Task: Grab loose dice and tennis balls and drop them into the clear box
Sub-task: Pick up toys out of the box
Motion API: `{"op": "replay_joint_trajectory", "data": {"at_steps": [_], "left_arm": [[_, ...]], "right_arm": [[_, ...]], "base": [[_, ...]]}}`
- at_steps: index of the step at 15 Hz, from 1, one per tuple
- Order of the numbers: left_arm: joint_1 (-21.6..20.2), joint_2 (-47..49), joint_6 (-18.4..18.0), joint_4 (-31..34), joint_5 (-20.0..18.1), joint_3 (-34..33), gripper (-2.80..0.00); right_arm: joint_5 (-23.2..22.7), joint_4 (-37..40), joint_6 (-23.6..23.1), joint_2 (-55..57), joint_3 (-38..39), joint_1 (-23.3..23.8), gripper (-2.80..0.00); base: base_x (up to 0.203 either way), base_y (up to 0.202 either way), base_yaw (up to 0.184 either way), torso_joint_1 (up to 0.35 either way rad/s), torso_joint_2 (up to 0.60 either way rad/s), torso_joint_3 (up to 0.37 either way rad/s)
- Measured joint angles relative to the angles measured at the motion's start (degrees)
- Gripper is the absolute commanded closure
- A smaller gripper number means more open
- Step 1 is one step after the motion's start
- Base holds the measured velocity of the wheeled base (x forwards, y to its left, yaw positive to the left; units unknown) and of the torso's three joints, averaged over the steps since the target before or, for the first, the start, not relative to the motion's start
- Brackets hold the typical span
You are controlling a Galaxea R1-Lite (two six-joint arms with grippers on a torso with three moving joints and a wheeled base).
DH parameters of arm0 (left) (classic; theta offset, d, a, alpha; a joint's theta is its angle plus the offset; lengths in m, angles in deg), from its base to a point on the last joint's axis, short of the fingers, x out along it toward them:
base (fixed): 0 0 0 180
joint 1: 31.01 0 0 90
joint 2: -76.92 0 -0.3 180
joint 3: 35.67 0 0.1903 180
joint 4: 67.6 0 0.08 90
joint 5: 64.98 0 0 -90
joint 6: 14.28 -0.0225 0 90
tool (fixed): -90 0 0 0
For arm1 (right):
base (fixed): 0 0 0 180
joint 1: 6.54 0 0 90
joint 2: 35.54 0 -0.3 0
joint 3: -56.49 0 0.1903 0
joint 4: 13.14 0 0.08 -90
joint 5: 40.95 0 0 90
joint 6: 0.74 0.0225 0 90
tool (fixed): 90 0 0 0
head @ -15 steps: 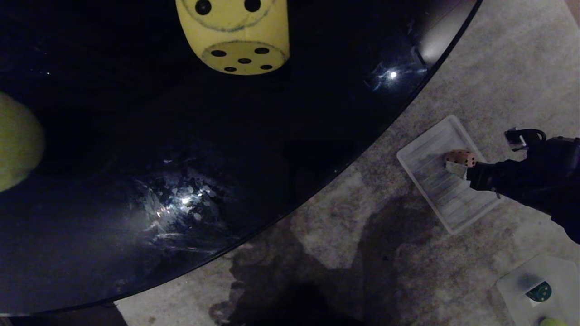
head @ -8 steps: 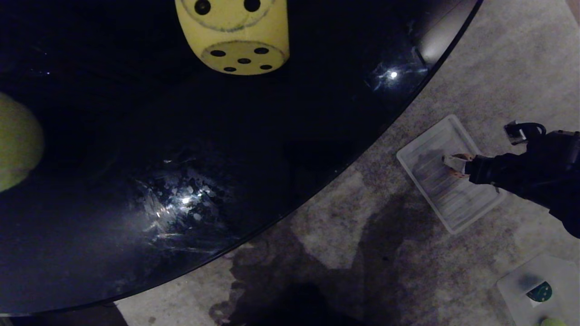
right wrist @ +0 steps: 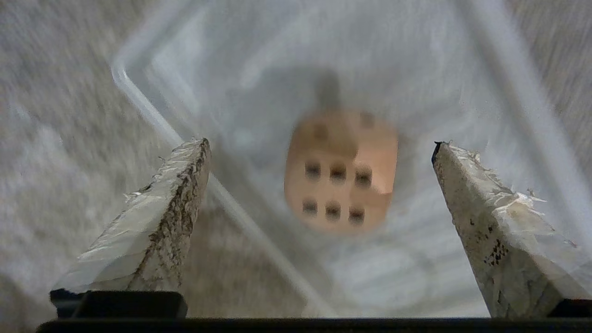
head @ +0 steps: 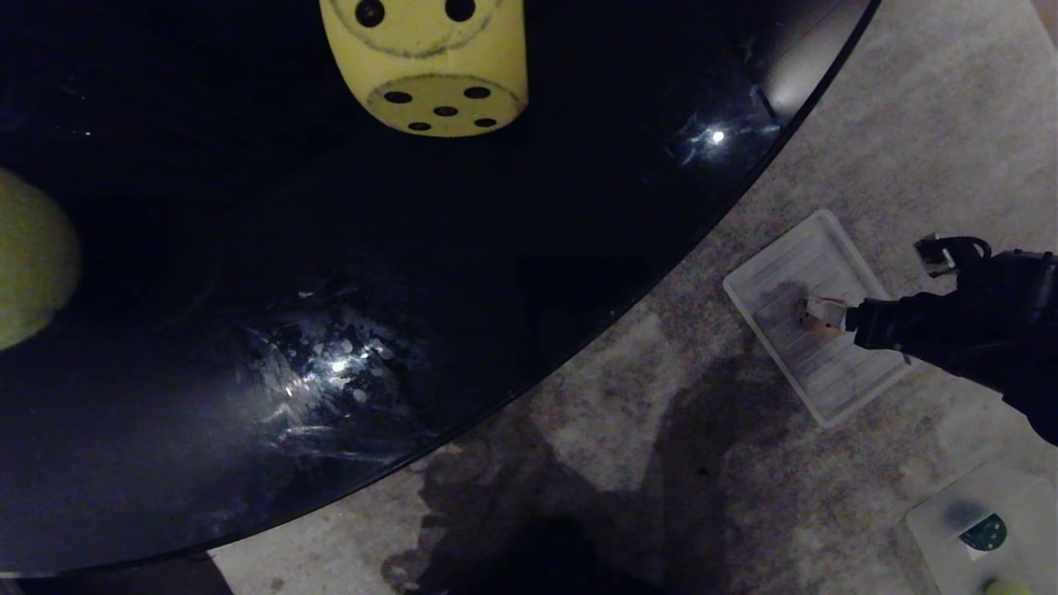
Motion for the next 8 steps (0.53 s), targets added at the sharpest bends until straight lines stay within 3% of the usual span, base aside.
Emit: {"op": "replay_joint_trajectory", "data": {"at_steps": [8], "left_arm": [[0.0,0.0,0.0,-0.01,0.0,0.0,0.0]], "right_arm": [[0.41,0.76,0.09,3.41,1.49,-0.05,-2.8]], "base": [[0.0,0.0,0.0,0.0,0.0,0.0]]}}
